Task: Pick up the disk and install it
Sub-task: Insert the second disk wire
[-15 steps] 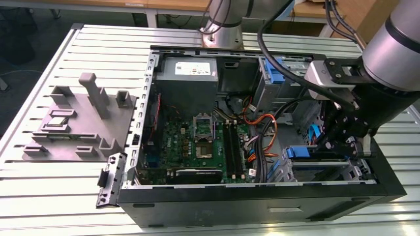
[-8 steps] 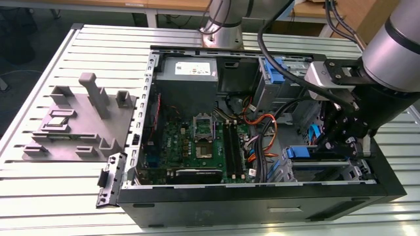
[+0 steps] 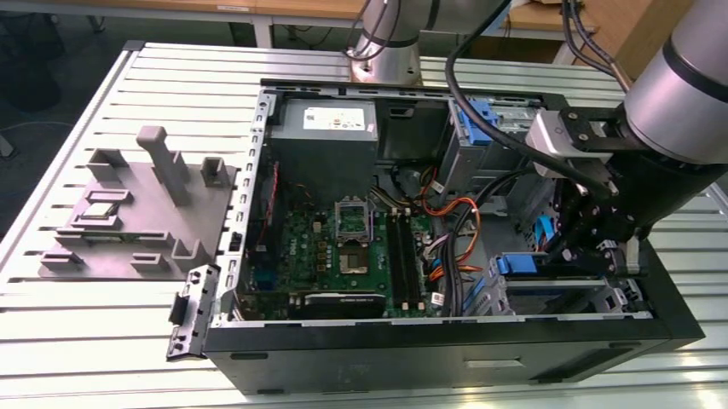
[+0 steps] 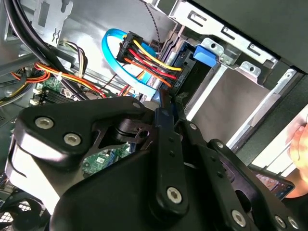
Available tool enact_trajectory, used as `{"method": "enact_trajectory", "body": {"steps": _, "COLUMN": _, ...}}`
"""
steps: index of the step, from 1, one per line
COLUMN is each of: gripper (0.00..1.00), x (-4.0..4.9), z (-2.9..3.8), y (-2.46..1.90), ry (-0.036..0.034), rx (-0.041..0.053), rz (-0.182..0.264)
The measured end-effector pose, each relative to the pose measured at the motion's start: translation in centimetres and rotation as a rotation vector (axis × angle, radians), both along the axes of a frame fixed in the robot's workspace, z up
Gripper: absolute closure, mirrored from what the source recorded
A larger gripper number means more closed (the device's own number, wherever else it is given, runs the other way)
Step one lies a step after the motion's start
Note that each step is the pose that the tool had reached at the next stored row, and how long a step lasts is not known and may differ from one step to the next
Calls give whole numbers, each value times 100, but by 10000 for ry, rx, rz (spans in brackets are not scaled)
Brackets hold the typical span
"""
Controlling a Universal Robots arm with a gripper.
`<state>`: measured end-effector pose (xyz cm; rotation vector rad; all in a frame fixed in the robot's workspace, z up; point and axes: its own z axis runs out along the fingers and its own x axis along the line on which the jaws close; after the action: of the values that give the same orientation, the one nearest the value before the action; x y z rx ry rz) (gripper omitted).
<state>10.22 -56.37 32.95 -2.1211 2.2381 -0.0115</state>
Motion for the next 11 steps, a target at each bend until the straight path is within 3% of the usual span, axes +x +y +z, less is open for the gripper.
{"method": "enact_trajectory", "body": {"steps": 4, "gripper": 83, "x": 0, "z": 4, "y": 0, "ry": 0, "rx": 4, "rz": 0}}
{"method": "enact_trajectory", "body": {"steps": 5, "gripper": 76, "x": 0, "z": 16, "y": 0, "ry": 2, "rx": 4, "rz": 1}}
{"method": "enact_trajectory", "body": {"steps": 11, "gripper": 76, "x": 0, "z": 114, "y": 1, "ry": 29, "rx": 1, "rz": 1}}
